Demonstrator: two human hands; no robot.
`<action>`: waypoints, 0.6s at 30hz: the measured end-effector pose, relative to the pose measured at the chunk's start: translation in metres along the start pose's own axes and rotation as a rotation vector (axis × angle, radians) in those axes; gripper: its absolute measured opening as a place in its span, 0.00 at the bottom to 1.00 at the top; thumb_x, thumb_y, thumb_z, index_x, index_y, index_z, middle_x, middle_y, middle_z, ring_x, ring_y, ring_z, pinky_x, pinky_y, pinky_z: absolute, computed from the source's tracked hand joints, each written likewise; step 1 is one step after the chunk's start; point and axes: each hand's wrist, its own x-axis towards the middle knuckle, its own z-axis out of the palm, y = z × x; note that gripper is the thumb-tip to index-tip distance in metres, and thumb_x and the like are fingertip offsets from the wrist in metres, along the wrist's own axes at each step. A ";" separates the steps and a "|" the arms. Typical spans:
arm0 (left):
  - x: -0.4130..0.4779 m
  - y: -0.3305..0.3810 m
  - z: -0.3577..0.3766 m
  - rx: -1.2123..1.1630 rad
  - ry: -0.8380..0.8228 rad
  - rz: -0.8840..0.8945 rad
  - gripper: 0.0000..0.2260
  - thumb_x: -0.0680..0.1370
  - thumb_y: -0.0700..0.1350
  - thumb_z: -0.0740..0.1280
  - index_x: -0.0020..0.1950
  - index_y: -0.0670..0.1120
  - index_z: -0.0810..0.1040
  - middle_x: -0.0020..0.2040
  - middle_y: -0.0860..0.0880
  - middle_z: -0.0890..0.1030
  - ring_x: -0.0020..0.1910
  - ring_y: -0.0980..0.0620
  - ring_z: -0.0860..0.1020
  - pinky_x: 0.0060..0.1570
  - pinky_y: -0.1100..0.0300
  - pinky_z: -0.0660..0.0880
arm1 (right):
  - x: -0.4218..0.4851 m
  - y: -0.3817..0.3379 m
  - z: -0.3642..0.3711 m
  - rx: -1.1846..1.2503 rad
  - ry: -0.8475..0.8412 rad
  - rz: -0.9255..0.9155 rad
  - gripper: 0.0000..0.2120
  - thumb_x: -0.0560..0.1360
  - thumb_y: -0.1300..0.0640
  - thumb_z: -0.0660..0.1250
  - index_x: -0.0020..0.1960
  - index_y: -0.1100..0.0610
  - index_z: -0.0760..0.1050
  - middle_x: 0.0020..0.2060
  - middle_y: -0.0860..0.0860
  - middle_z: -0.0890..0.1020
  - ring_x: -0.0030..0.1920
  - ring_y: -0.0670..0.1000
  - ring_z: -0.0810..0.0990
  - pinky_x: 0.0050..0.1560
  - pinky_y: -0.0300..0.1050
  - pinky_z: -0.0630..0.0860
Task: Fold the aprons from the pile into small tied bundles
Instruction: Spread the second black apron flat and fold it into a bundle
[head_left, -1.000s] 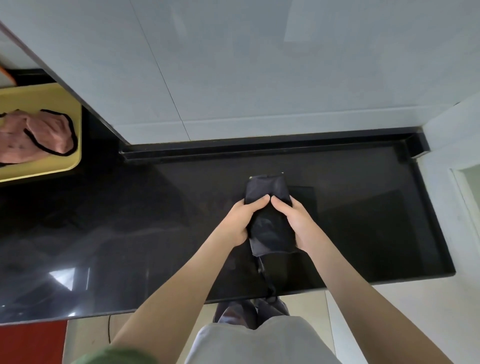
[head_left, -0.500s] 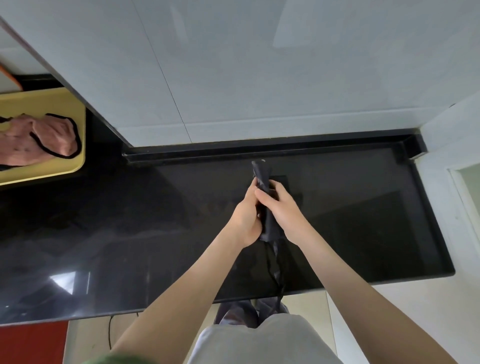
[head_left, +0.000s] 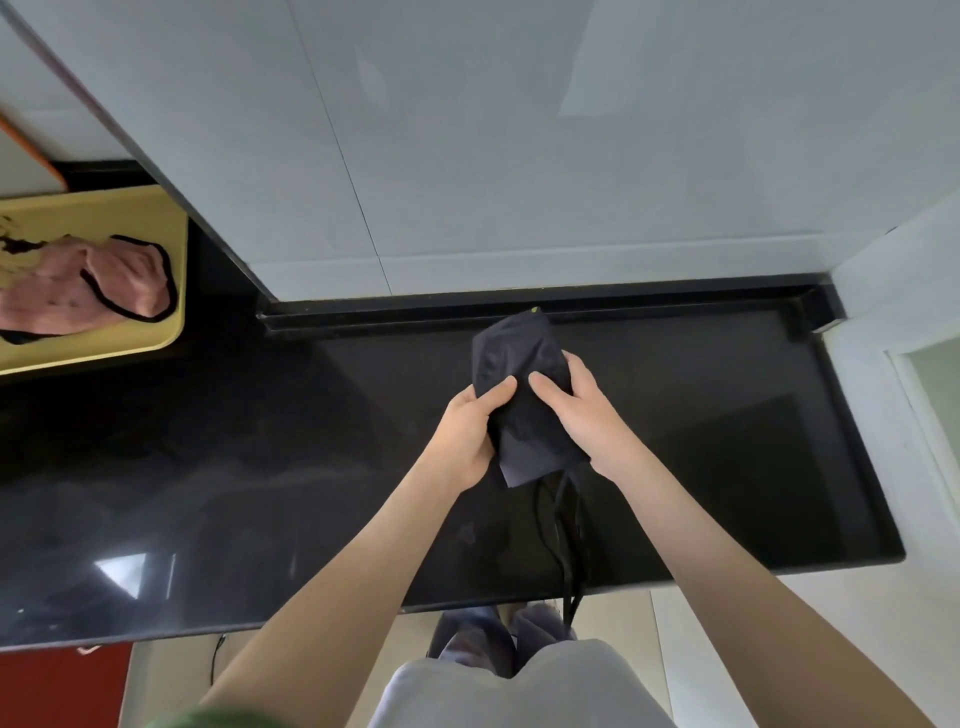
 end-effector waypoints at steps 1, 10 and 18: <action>-0.001 0.003 0.002 0.004 -0.005 0.009 0.12 0.80 0.42 0.64 0.62 0.42 0.78 0.58 0.44 0.82 0.57 0.46 0.81 0.56 0.52 0.77 | 0.000 -0.001 -0.003 0.056 -0.045 0.042 0.29 0.77 0.46 0.65 0.74 0.49 0.60 0.67 0.48 0.71 0.64 0.51 0.73 0.67 0.54 0.70; -0.009 0.033 0.012 0.050 0.157 -0.049 0.17 0.74 0.56 0.69 0.55 0.46 0.80 0.50 0.46 0.84 0.52 0.46 0.81 0.49 0.52 0.78 | -0.009 -0.014 -0.021 0.126 -0.462 0.005 0.18 0.77 0.60 0.67 0.65 0.52 0.72 0.60 0.48 0.81 0.61 0.50 0.79 0.66 0.51 0.72; -0.013 0.035 0.017 0.239 0.170 0.111 0.09 0.75 0.47 0.71 0.55 0.50 0.80 0.50 0.49 0.84 0.53 0.48 0.81 0.56 0.50 0.76 | -0.007 -0.029 -0.019 0.203 -0.356 -0.136 0.28 0.76 0.50 0.69 0.73 0.47 0.64 0.66 0.48 0.75 0.66 0.49 0.74 0.67 0.50 0.70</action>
